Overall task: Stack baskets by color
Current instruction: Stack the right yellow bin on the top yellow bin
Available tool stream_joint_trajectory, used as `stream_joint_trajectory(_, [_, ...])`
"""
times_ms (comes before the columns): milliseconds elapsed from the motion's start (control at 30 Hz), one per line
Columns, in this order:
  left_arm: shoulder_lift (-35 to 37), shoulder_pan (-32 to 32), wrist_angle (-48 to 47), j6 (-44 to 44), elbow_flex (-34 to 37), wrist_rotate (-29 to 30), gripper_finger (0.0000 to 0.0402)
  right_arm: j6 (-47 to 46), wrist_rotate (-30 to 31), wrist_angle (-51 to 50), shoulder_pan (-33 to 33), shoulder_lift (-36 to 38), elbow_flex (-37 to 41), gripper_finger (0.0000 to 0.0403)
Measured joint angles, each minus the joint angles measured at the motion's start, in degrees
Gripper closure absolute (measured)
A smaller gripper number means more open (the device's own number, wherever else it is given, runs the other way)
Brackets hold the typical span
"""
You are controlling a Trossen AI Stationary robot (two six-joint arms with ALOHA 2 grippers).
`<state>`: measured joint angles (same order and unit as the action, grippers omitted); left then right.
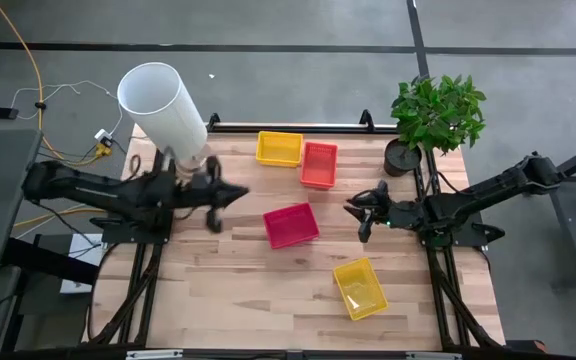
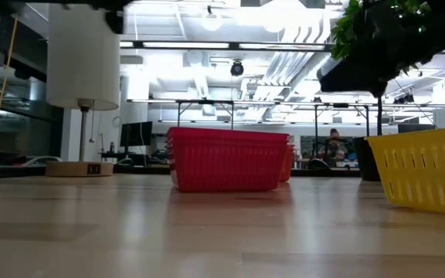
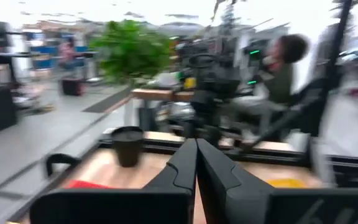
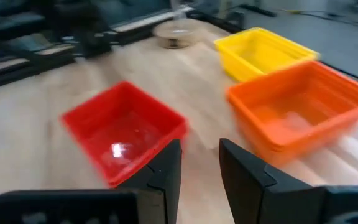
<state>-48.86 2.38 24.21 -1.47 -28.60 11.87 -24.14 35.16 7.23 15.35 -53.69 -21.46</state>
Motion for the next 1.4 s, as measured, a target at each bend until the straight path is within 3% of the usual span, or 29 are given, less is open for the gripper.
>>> stream_joint_trajectory(133, [9.56, -7.95, 0.07, -0.46, 6.69, 5.92, 0.0401, 4.83, -8.01, 6.38, 0.00, 0.00, 0.01, 0.0306])
stream_joint_trajectory(267, [14.19, -13.66, 0.03, 1.21, 10.13, 11.90, 0.0401, 9.42, -17.92, 11.74, 0.49, 0.00, -0.69, 0.0306])
stream_joint_trajectory(433, [14.69, -18.42, 0.00, 1.64, 10.97, 14.88, 0.0401, 7.93, -19.52, -6.13, 4.04, -2.82, -8.24, 0.0306])
stream_joint_trajectory(667, [10.71, -22.42, 0.02, -0.29, 10.97, 21.04, 0.0401, 6.26, -20.40, -27.40, 8.12, -17.22, -22.65, 0.0304])
stream_joint_trajectory(900, [6.30, -23.18, 0.10, -2.44, 10.99, 23.73, 0.0401, 4.75, -24.48, -46.12, 8.94, -31.18, -37.65, 0.0244])
stream_joint_trajectory(1100, [5.03, -23.18, 0.02, -2.89, 10.99, 24.36, 0.0401, 6.10, -30.96, -54.20, 10.15, -39.43, -44.15, 0.0188])
stream_joint_trajectory(1233, [5.03, -23.18, 0.07, -3.02, 10.99, 25.89, 0.0401, 6.63, -31.87, -57.17, 11.08, -43.12, -44.29, 0.0182])
stream_joint_trajectory(1400, [5.05, -23.18, 0.07, -2.98, 10.99, 26.32, 0.0401, 6.64, -28.85, -61.18, 11.06, -47.00, -44.29, 0.0190])
